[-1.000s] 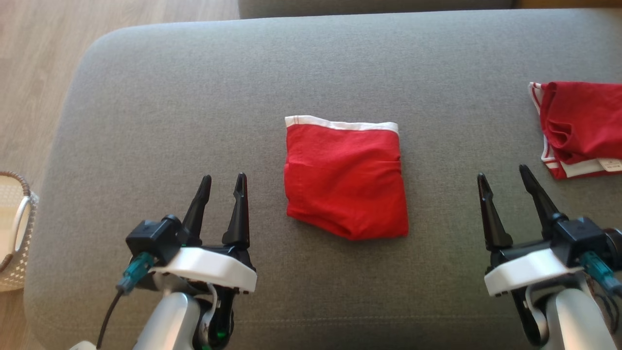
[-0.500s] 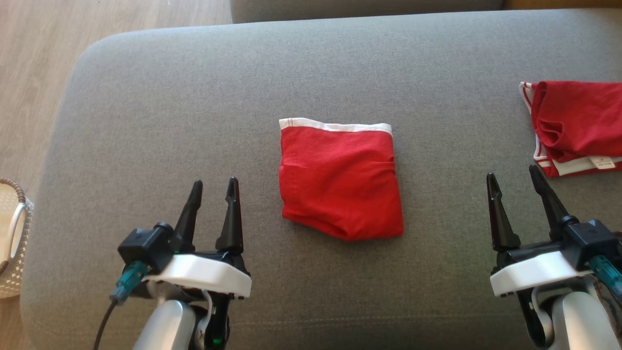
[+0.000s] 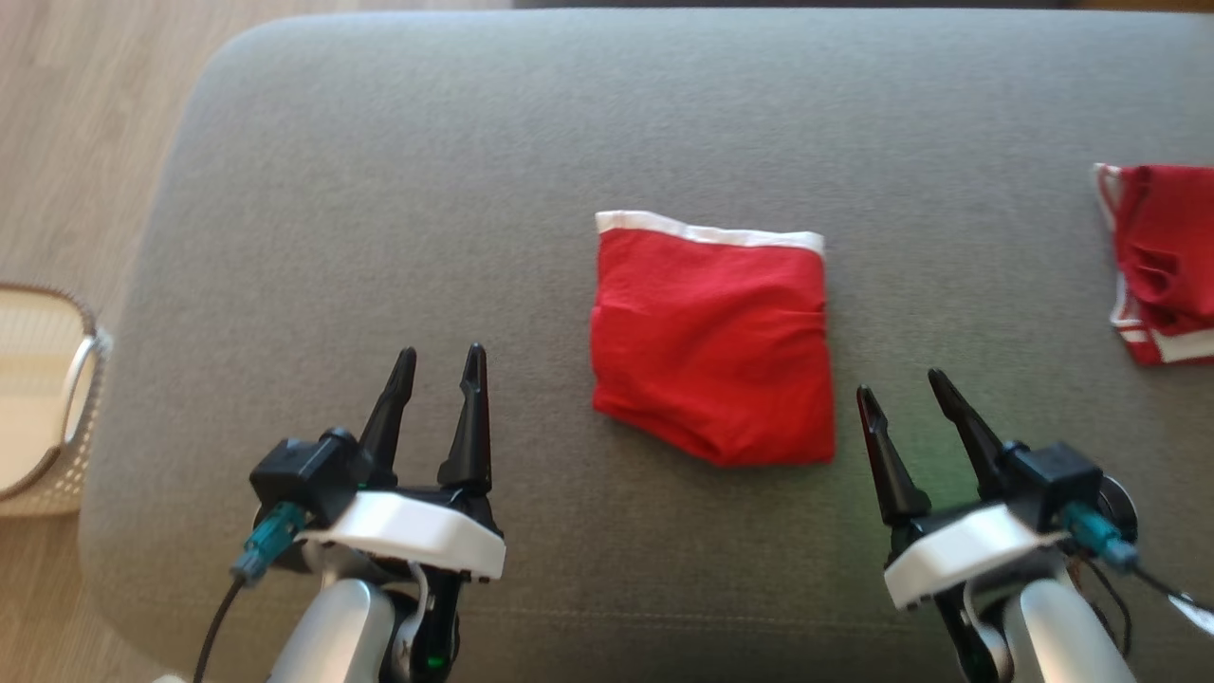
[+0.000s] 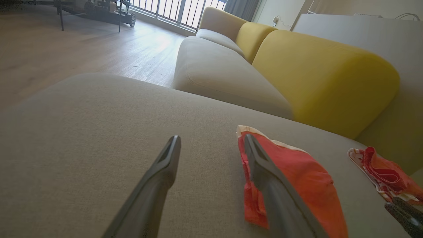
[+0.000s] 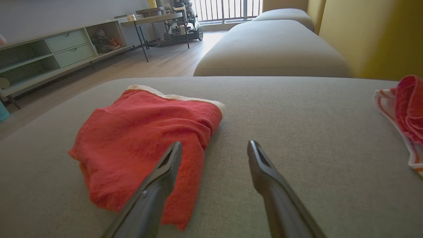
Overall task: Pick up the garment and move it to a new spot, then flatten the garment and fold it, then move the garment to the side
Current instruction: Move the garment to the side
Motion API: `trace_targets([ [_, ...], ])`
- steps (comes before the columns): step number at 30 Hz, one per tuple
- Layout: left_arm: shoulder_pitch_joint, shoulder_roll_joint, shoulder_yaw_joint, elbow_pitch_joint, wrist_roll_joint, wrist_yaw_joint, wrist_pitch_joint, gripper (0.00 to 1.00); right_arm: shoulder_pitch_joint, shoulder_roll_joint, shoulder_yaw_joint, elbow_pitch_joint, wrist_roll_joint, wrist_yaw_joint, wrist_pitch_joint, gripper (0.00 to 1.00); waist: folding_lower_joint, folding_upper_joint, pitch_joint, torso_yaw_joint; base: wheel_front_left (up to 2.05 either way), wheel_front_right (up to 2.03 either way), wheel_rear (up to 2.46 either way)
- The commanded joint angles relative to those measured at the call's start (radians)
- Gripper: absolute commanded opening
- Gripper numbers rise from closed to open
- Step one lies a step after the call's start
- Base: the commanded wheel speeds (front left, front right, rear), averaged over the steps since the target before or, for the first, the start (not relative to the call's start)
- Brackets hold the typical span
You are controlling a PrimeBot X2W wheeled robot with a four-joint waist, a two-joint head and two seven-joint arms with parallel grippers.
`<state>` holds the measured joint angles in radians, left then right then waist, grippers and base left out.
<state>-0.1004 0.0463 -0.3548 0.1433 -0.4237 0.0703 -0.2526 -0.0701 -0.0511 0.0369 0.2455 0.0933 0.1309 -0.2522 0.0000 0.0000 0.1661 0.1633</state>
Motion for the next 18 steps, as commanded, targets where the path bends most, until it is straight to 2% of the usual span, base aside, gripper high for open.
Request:
trace_targets([
  [1, -0.048, 0.004, 0.022, -0.028, 0.003, 0.000, -0.009, 1.00, -0.060, 0.001, 0.029, -0.011, 0.027, 0.000, -0.003, 1.00, 0.0000, 0.0000, 0.022, 0.027, 0.00, 0.00, 0.00],
  [10, -0.066, 0.004, -0.007, -0.023, -0.003, 0.003, -0.009, 1.00, -0.157, -0.007, 0.030, 0.113, 0.179, 0.000, 0.059, 1.00, 0.0000, 0.0000, 0.055, 0.112, 0.00, 0.00, 0.00],
  [18, -0.065, 0.004, -0.024, -0.021, -0.019, -0.003, -0.009, 1.00, -0.204, -0.011, 0.016, 0.217, 0.333, 0.000, 0.107, 1.00, 0.0000, 0.0000, 0.054, 0.161, 0.00, 0.00, 0.00],
])
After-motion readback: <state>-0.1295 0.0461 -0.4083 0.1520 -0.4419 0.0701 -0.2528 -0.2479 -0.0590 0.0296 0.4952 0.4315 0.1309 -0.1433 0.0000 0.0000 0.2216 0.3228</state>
